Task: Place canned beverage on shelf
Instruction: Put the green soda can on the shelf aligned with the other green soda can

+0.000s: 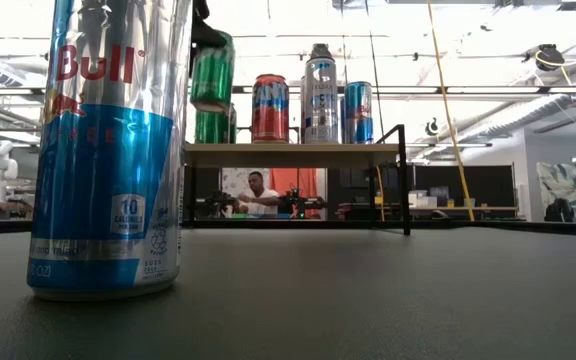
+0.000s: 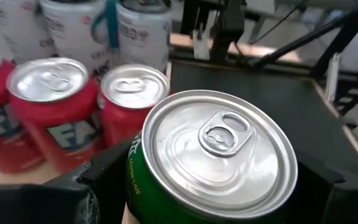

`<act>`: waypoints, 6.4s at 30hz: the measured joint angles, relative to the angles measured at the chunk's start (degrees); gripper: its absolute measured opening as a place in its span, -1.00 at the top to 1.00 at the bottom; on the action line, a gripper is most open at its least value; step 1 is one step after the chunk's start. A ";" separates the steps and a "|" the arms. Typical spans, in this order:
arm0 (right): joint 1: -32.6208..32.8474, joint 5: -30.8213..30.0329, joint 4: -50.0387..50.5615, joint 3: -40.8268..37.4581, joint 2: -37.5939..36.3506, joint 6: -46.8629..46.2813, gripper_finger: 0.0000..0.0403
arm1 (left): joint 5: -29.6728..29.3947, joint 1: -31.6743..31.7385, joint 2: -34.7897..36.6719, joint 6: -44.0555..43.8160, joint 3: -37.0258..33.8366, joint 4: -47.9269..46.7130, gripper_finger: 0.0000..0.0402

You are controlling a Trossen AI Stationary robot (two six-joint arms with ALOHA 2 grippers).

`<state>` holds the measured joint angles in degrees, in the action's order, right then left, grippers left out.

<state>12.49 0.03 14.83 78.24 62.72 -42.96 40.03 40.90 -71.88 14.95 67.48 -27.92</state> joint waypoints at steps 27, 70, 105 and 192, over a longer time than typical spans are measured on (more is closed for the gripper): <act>-0.02 0.02 -0.02 0.00 -0.04 -1.06 -0.83 | 9.35 5.73 0.04 2.14 -6.42 3.71 -0.52; -0.03 0.02 0.00 0.00 -0.04 0.61 -0.83 | -2.84 4.34 0.04 1.87 -8.66 4.98 -0.52; -3.72 -8.96 -0.03 11.43 18.11 19.23 -0.97 | 15.91 -4.94 13.27 -35.83 -8.48 43.74 -0.52; -14.03 25.24 3.39 39.56 42.73 24.61 -0.38 | 0.04 -26.42 12.59 -32.67 -8.57 52.48 -0.52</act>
<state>-1.54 25.28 18.22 117.80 105.45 -18.35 40.07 14.48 -59.29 -17.72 58.92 24.56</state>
